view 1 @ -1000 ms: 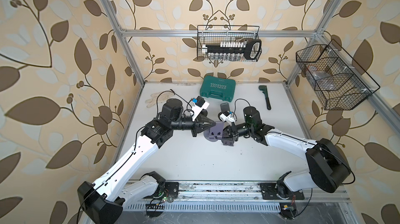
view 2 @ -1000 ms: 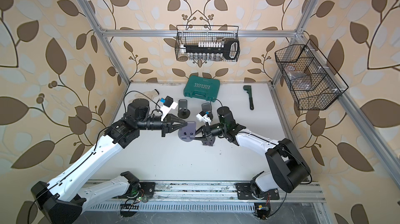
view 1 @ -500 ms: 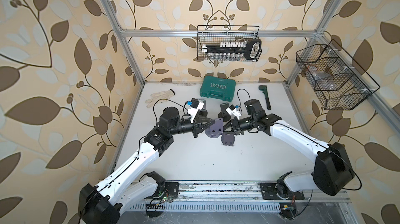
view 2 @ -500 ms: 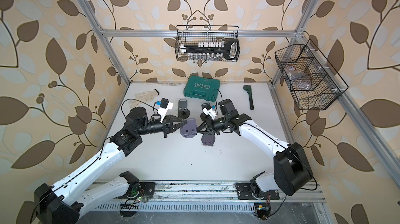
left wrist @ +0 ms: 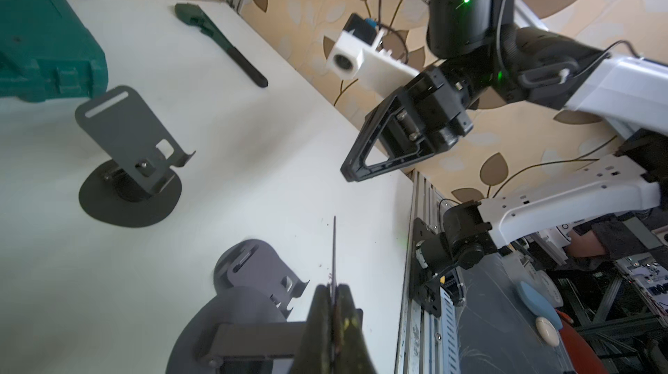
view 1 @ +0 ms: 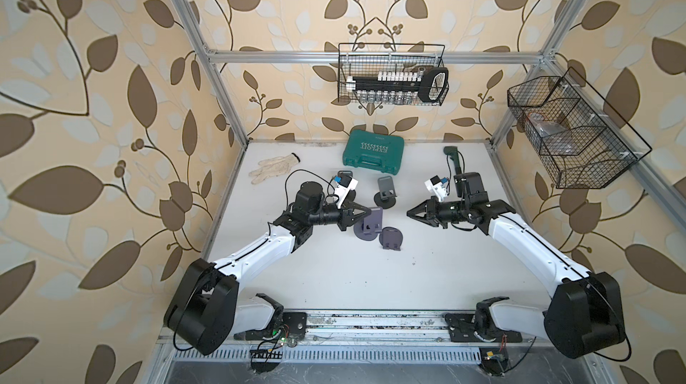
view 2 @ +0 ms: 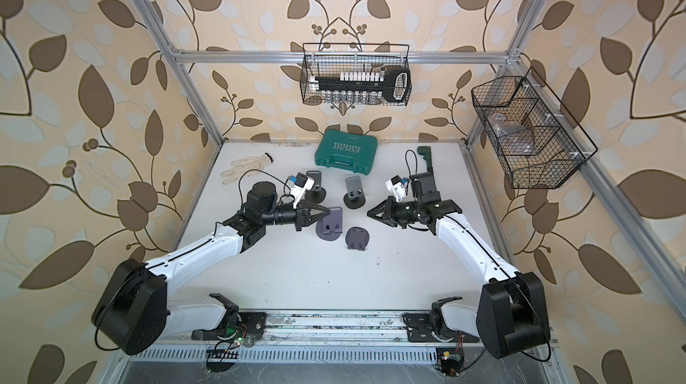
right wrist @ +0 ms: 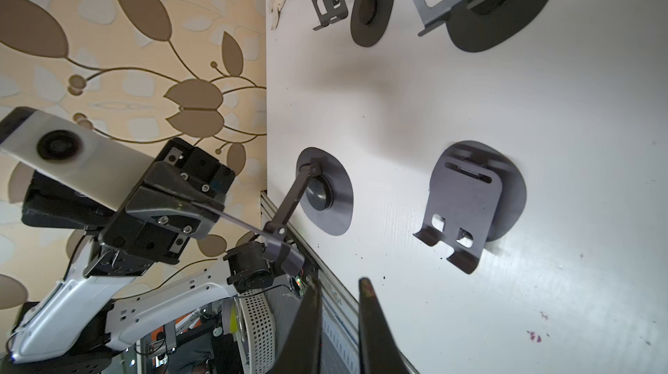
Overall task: Open the phone stand
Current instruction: Open the phone stand, then place the phone stand at the center of the board.
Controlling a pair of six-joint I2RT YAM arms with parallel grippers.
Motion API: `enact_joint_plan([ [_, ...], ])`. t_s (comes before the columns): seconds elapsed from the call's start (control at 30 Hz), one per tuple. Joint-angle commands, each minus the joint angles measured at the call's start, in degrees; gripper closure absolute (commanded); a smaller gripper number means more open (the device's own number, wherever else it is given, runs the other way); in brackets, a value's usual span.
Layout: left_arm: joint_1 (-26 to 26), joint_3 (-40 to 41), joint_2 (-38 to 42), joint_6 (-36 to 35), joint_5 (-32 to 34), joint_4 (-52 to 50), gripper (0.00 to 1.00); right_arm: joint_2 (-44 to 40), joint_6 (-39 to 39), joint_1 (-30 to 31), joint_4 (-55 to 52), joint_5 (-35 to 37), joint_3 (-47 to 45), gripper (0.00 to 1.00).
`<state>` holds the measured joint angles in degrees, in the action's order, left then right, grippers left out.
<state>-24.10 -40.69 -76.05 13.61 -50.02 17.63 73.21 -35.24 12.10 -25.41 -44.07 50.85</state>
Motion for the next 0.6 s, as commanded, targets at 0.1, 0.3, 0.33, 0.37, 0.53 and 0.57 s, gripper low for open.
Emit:
enact_joint_plan([
  [0.1, 5.0, -7.7, -11.9, -6.4, -9.8, 1.4, 1.0, 2.2, 2.6, 0.0, 1.6, 3.9, -0.1, 0.86],
  [0.3, 9.7, -9.4, -19.8, -7.7, -15.6, 1.7, 1.0, 4.9, 2.9, 0.0, 2.9, 5.7, 1.0, 0.88],
  [0.33, 10.0, -9.3, -20.5, -7.5, -16.3, 2.3, 1.0, 5.7, 2.8, 0.0, 3.3, 5.6, 1.1, 0.88],
  [0.37, 10.1, -9.1, -20.9, -7.2, -16.6, 2.8, 1.0, 6.4, 2.7, 0.0, 3.6, 5.4, 1.4, 0.89],
  [0.53, 10.1, -8.7, -20.9, -11.1, -16.8, -3.3, 1.0, 9.7, 2.6, 0.0, 4.2, 4.5, 3.2, 0.9],
  [0.57, 10.1, -8.1, -20.7, -11.0, -16.5, -3.4, 1.0, 10.2, 2.6, 0.0, 4.2, 4.4, 3.5, 0.9],
])
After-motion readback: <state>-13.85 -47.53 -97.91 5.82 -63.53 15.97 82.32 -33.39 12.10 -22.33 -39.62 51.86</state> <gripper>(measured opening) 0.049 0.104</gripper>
